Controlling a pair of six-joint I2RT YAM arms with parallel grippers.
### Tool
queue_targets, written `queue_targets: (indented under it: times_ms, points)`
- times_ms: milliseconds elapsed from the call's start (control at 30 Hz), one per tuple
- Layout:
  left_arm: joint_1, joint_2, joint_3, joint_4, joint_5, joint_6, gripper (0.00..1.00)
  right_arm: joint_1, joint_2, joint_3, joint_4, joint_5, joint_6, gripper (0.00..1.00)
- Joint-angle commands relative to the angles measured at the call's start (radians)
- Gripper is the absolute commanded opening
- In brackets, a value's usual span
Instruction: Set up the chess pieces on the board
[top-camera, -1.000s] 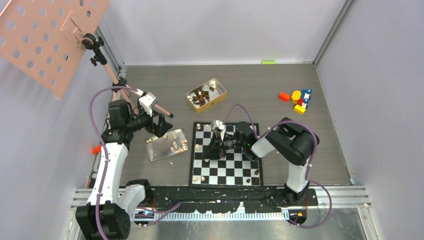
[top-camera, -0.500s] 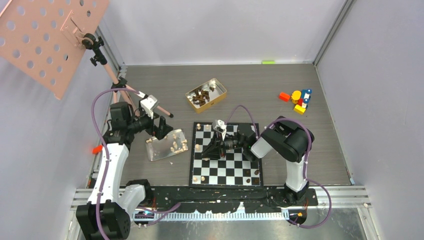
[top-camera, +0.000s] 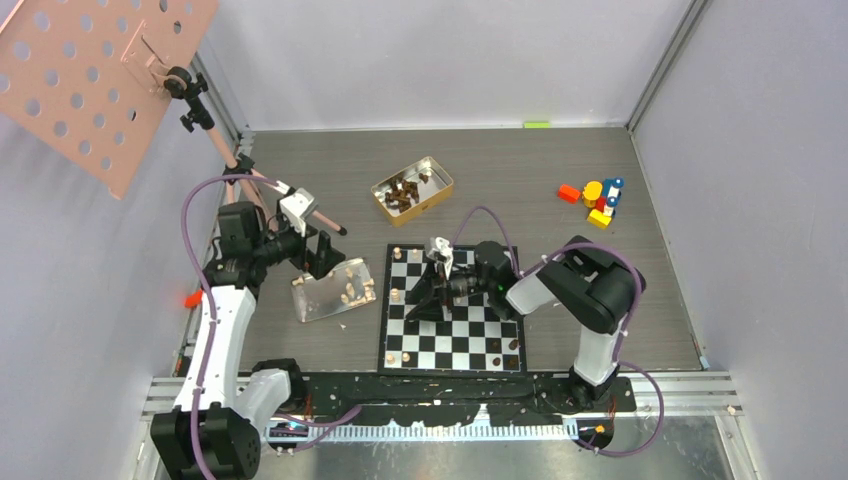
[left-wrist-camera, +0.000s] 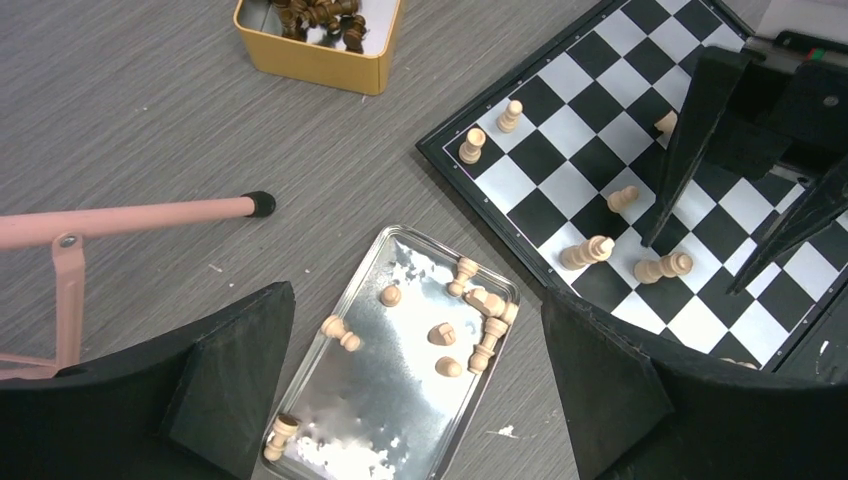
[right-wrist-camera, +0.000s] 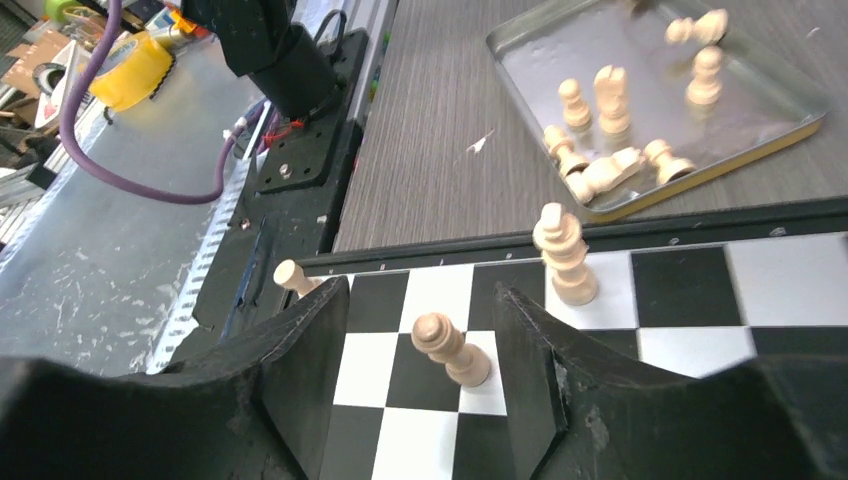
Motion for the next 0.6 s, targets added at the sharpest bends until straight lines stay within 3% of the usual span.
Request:
queue_targets:
  times_ms: [0,167,233,400,567]
  points:
    - [-0.029,-0.030,0.116,-0.097,-0.030,0.011,0.98,-0.050,-0.157,0.072,-0.171,-0.003,-0.087,0.63]
    - [-0.150,-0.015,0.233,-0.258,-0.126,0.008,0.98,-0.067,-0.367,0.219,-0.800,0.089,-0.391,0.66]
    - [-0.202,-0.007,0.263,-0.303,-0.153,0.007,0.98,-0.077,-0.421,0.273,-0.948,0.143,-0.444,0.67]
    - [-0.348,0.026,0.305,-0.376,-0.214,0.023,0.98,-0.166,-0.537,0.345,-1.165,0.247,-0.463,0.72]
    - [-0.559,0.106,0.330,-0.423,-0.336,0.069,0.96,-0.252,-0.632,0.402,-1.360,0.450,-0.453,0.77]
